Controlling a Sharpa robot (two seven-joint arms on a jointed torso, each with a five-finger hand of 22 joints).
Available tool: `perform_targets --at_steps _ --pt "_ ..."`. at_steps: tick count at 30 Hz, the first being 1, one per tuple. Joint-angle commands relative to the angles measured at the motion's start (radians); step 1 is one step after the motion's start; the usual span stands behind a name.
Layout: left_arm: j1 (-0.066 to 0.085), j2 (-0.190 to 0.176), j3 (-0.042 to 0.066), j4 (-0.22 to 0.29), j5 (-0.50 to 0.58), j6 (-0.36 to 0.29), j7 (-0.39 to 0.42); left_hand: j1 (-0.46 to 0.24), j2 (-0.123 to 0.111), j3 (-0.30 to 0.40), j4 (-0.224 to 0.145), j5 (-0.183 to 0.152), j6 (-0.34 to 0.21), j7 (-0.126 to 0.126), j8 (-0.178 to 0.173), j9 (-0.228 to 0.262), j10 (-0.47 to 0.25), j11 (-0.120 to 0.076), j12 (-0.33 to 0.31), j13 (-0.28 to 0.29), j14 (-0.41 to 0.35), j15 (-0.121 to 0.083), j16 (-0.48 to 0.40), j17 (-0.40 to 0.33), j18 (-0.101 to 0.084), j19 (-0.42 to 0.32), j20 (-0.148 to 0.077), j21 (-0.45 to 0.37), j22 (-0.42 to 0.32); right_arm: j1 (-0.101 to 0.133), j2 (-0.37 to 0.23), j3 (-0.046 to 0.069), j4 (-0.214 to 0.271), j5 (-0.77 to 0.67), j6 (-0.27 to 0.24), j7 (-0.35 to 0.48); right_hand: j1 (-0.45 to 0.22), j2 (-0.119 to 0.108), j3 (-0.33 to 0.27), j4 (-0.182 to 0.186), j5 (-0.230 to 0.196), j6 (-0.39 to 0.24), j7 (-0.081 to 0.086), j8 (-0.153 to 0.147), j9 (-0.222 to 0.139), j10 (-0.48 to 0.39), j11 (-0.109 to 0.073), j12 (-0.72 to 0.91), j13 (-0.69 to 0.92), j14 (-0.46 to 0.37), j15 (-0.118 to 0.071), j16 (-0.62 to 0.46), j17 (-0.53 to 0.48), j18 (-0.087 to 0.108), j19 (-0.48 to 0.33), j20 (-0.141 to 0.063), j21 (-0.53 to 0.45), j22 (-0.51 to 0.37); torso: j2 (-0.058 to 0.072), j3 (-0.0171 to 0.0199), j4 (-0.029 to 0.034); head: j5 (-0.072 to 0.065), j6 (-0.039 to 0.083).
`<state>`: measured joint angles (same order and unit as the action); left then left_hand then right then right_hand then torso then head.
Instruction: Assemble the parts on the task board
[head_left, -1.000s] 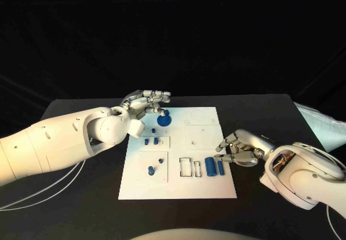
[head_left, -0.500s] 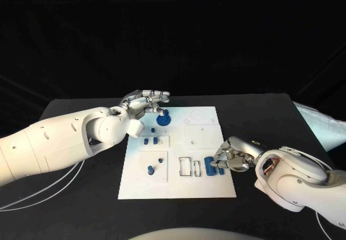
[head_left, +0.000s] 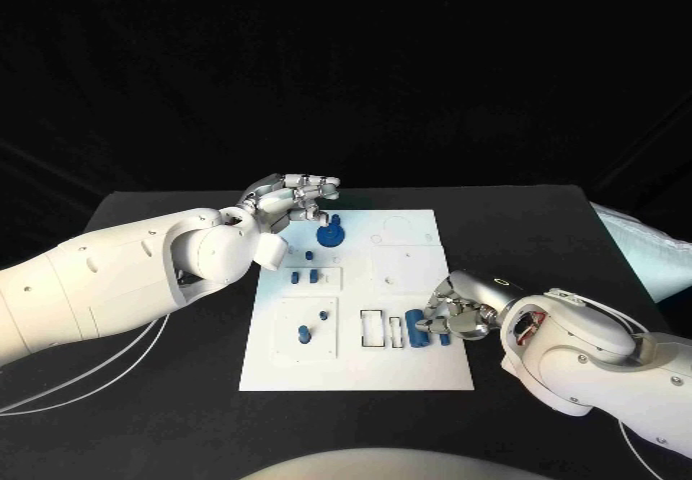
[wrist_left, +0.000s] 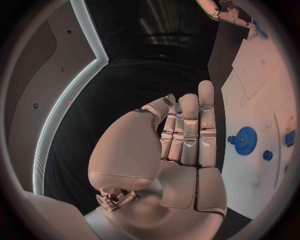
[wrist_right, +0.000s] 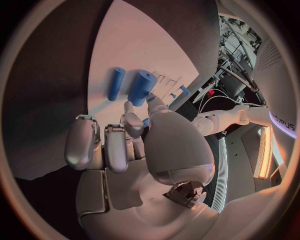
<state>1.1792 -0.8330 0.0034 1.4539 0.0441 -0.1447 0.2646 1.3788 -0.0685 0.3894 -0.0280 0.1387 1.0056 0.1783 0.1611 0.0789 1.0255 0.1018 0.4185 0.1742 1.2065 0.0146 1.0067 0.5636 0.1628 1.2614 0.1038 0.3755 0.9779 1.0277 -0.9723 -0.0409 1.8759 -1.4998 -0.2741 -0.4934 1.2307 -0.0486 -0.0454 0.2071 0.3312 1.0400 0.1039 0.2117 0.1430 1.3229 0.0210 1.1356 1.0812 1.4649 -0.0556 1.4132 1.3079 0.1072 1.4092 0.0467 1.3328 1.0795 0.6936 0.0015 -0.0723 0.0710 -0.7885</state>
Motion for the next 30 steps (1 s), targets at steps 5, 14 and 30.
perform_targets --at_steps 5,14,30 --pt "0.0 -0.001 0.0 0.003 -0.004 0.02 0.009 -0.007 0.002 0.0 -0.006 0.005 -0.006 0.002 0.005 0.0 -0.01 -0.001 0.006 0.001 -0.009 0.001 0.002 -0.001 0.017 -0.001 0.008 -0.006 -0.001 -0.013 0.022 0.0 -0.015 -0.045 0.042 -0.03 -0.018 0.004 -0.033 0.037 0.001 -0.011 -0.005 0.014 0.007 -0.002 -0.004 0.001 0.009 0.062 -0.002 0.003 0.008 -0.017 0.002 -0.001 0.005 0.003 -0.005 -0.0033 0.0067 -0.003 -0.006" --pt "0.0 -0.004 0.0 0.004 -0.004 0.02 0.007 -0.007 0.002 0.0 -0.006 0.005 -0.006 0.002 0.005 0.0 -0.01 -0.001 0.006 0.001 -0.009 0.001 0.002 -0.001 0.017 -0.001 0.008 -0.006 -0.001 -0.028 0.045 0.0 -0.032 -0.054 0.076 -0.04 -0.016 -0.001 -0.053 0.054 -0.015 -0.015 -0.005 0.022 0.012 -0.002 -0.004 -0.001 0.015 0.062 -0.002 0.002 0.007 -0.017 0.001 -0.001 0.005 0.003 -0.009 -0.0062 0.0108 -0.006 -0.013" --pt "0.0 -0.003 0.0 0.003 -0.004 0.021 0.004 -0.007 0.002 0.0 -0.006 0.005 -0.006 0.002 0.005 0.0 -0.01 -0.001 0.006 0.001 -0.009 0.001 0.002 -0.001 0.017 -0.001 0.008 -0.006 -0.001 -0.033 0.055 0.0 -0.043 -0.052 0.098 -0.046 0.006 0.003 -0.064 0.059 -0.006 -0.01 -0.008 0.035 0.019 0.005 -0.007 0.009 0.033 0.063 -0.003 0.005 0.011 -0.018 0.003 -0.002 0.008 0.01 -0.016 -0.0098 0.0174 -0.015 -0.02"
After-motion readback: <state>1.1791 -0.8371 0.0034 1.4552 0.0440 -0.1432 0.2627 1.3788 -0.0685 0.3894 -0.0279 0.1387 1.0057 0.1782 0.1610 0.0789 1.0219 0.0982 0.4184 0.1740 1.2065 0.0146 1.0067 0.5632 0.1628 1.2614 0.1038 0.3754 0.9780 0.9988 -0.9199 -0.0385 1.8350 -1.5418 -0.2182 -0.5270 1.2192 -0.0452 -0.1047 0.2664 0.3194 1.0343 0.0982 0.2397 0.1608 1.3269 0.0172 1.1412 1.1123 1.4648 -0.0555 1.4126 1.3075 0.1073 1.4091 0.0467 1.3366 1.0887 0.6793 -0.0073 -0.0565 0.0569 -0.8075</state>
